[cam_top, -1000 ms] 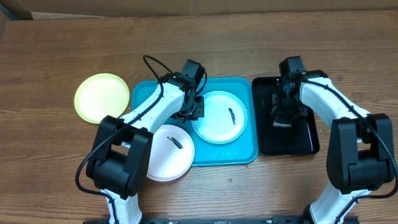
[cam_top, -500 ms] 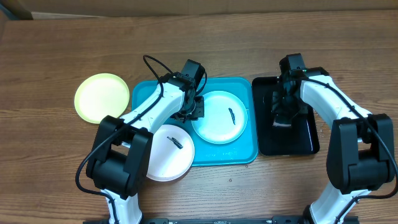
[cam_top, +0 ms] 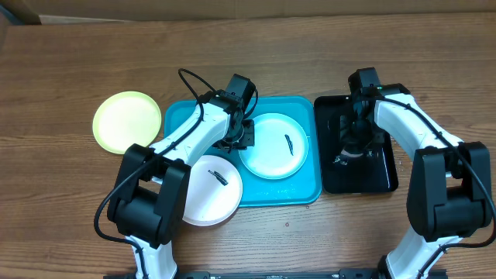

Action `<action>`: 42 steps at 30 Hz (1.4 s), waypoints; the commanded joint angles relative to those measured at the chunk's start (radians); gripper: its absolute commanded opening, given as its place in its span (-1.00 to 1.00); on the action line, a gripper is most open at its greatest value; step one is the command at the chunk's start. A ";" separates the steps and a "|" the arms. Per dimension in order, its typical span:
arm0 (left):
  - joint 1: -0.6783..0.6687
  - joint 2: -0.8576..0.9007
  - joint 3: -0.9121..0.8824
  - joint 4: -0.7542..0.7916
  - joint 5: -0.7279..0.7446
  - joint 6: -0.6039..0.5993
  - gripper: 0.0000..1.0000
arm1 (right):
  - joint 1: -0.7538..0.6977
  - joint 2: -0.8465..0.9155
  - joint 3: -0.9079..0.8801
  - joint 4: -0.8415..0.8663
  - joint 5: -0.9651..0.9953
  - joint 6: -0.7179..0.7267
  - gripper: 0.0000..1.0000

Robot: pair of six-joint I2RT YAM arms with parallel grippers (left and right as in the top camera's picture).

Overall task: Clean dirty plates on tray and stack at the side
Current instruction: 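Grasp the green sponge with the right gripper and lift it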

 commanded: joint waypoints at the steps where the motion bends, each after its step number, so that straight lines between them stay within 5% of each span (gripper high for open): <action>1: -0.006 -0.011 -0.005 0.004 -0.018 0.001 -0.67 | 0.003 -0.035 0.019 0.004 0.006 0.003 -0.89; 7: -0.008 -0.011 -0.005 0.005 -0.036 0.000 -0.89 | 0.003 -0.035 0.014 0.004 0.006 0.003 -0.90; 14: -0.008 -0.011 -0.005 -0.002 -0.036 0.001 -0.70 | 0.003 -0.035 0.012 0.027 0.007 0.002 -0.93; 42: -0.008 -0.010 -0.025 0.022 -0.037 0.001 -0.92 | 0.003 -0.048 0.099 -0.039 0.022 0.002 -0.93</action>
